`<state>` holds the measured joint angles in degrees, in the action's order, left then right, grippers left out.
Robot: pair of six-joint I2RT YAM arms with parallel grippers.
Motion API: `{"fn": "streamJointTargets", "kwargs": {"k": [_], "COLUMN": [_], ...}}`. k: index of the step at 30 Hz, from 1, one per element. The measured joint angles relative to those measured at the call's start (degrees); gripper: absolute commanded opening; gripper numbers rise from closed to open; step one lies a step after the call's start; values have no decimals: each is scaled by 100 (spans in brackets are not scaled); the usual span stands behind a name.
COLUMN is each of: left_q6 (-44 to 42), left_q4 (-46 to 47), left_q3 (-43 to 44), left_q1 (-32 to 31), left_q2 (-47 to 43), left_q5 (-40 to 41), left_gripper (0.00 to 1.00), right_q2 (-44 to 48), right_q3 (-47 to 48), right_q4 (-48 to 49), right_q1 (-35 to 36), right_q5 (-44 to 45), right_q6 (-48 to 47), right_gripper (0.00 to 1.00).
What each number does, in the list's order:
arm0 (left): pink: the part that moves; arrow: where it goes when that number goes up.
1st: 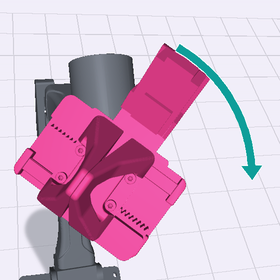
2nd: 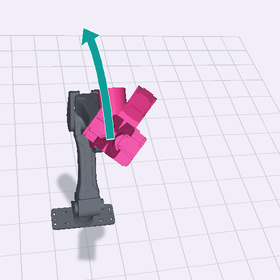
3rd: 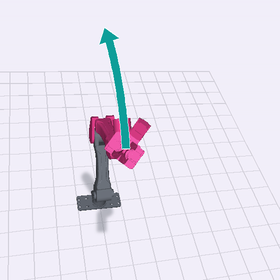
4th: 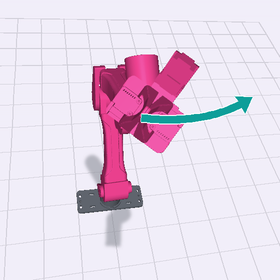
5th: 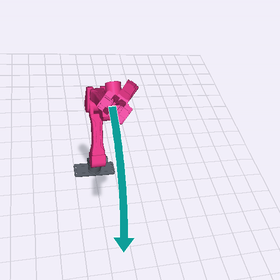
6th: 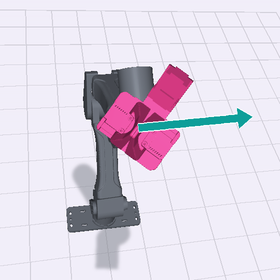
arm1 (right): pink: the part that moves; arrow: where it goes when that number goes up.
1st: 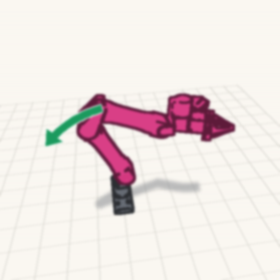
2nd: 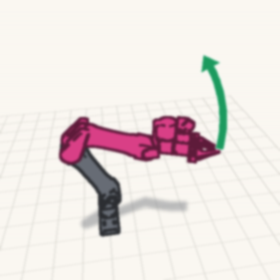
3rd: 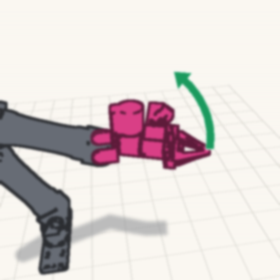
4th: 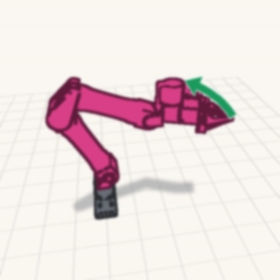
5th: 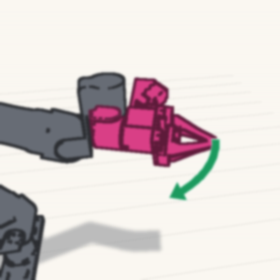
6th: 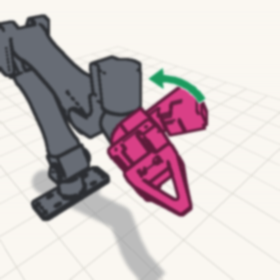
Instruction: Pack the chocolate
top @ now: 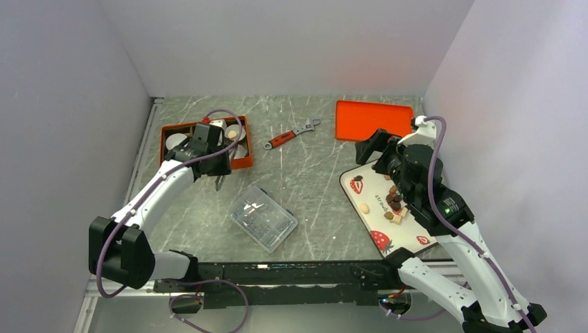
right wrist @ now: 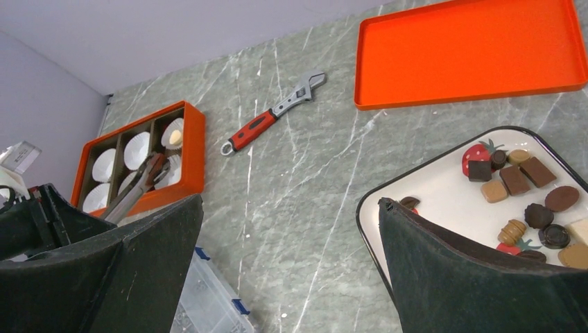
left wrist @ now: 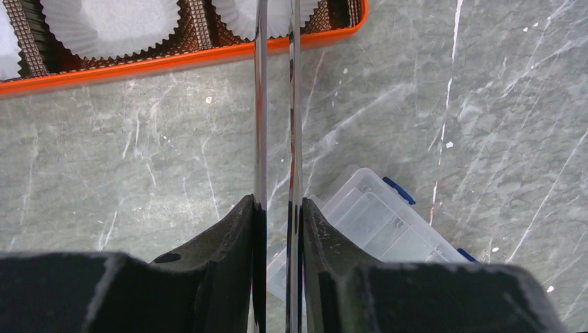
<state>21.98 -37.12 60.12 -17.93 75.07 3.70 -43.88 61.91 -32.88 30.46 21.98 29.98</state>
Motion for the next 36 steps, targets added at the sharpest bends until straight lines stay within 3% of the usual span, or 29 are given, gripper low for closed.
{"fn": "streamJointTargets", "kwargs": {"k": [11,22,29,36], "left_q6": [0,-81,-203,-328], "left_q4": [22,-39,-46,199], "left_q3": [0,118,728,1281], "left_q1": [39,-24,-621,-1670], "left_q2": [79,48,-24,260], "left_q5": [-42,-83,-83,-92], "left_gripper": [46,45,45,44], "right_q2": [7,22,24,87], "right_q3": [0,0,7,63], "right_q4": [-2,-4,-22,-57], "right_q1": [0,0,0,0], "right_q5": [0,2,46,164], "right_q6": [-2,0,0,2], "right_gripper": [100,100,100,100]}}
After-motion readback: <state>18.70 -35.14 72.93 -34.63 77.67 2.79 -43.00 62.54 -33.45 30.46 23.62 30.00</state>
